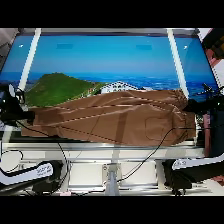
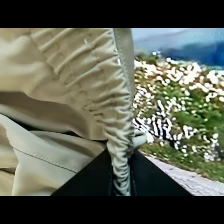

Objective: Fold the clothes and pants, and hang the long-sleeved shirts on hangers.

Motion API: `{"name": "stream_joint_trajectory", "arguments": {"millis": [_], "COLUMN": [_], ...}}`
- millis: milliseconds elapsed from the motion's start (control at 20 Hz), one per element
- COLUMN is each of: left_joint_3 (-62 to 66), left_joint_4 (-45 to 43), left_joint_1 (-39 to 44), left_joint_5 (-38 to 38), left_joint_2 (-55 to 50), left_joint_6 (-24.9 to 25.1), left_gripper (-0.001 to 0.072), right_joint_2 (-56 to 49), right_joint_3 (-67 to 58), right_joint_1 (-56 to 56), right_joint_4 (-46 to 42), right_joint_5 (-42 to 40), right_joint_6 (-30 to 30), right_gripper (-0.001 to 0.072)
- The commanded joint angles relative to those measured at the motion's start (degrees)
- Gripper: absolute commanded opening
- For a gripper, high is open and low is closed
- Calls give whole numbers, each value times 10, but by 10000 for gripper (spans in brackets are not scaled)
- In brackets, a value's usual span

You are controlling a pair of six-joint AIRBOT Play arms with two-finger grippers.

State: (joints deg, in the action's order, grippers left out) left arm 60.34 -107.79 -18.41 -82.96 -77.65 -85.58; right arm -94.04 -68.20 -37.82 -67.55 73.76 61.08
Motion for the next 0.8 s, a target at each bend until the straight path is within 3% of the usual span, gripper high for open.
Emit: {"name": "stream_joint_trajectory", "arguments": {"millis": [0,100,250,300,350,400,650,750], "left_joint_3": [40,64,68,68,68,68,120,159], "left_joint_4": [75,151,175,175,175,175,270,287], "left_joint_1": [30,76,159,187,209,229,240,229], "left_joint_5": [59,94,226,270,298,312,262,227], "left_joint_2": [6,6,3,-5,-18,-38,-153,-186], "left_joint_6": [70,143,145,145,145,144,146,183], "left_gripper": [703,702,694,632,519,472,472,472], "right_joint_2": [0,0,0,0,0,0,0,0], "right_joint_3": [0,0,0,0,0,0,0,0], "right_joint_1": [0,0,0,0,0,0,0,0], "right_joint_4": [-3,-3,-3,-3,-3,-3,-3,-3], "right_joint_5": [2,2,2,2,2,2,9,9], "right_joint_6": [0,0,0,0,0,0,0,0], "right_gripper": [44,44,44,44,44,45,45,44]}}
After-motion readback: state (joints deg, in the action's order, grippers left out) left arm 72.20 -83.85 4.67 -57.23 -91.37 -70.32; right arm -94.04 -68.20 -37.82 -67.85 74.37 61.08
